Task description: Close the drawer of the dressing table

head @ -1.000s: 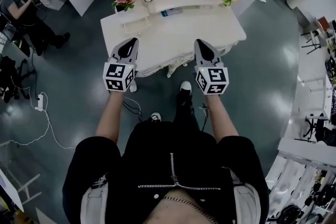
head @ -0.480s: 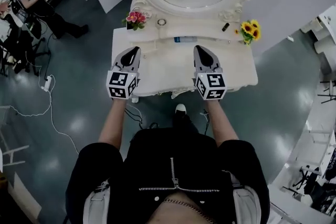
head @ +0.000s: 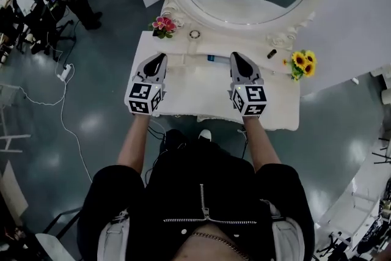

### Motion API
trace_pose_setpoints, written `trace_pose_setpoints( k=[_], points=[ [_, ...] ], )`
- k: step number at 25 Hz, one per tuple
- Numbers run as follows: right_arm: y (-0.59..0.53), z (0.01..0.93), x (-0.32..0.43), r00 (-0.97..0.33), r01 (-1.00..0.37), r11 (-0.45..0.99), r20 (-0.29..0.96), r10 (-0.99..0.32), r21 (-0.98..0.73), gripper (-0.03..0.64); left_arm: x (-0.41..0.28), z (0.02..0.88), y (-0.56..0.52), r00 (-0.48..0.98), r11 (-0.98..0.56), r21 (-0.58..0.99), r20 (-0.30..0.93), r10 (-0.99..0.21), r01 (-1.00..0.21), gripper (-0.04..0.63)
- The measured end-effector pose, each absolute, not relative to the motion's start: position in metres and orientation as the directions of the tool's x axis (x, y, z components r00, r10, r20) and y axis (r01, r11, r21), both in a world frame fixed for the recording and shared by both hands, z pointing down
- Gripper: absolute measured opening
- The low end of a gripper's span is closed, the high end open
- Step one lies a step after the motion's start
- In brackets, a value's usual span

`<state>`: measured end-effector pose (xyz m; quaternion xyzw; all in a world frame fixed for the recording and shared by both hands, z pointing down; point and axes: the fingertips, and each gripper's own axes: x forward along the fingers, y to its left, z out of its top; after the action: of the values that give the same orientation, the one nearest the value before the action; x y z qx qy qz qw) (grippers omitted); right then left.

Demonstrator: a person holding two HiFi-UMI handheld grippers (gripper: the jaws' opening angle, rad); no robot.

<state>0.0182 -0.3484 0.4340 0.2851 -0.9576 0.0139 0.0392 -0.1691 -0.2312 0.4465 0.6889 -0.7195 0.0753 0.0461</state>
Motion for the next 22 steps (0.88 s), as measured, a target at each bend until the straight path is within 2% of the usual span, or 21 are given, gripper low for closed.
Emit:
trace_pose_setpoints(
  k=[15,19,22],
  points=[
    [-0.368,0.459,0.002,-0.858,-0.505,0.863,0.123,-0.499,-0.023,0.003,-0.175,0.452,-0.252,-0.103,0.098,-0.045,0.142,-0.984,-0.994,0.034],
    [-0.368,0.462,-0.002,-0.862,-0.497,0.868,0.133,-0.49,-0.021,0.003,-0.18,0.455,-0.251,-0.104,0.104,-0.007,0.138,-0.985,-0.995,0.174],
    [-0.368,0.463,-0.007,-0.865,-0.489,0.872,0.136,-0.482,-0.017,0.003,-0.19,0.463,-0.248,-0.121,0.125,0.013,0.154,-0.981,-0.992,0.179]
  ],
)
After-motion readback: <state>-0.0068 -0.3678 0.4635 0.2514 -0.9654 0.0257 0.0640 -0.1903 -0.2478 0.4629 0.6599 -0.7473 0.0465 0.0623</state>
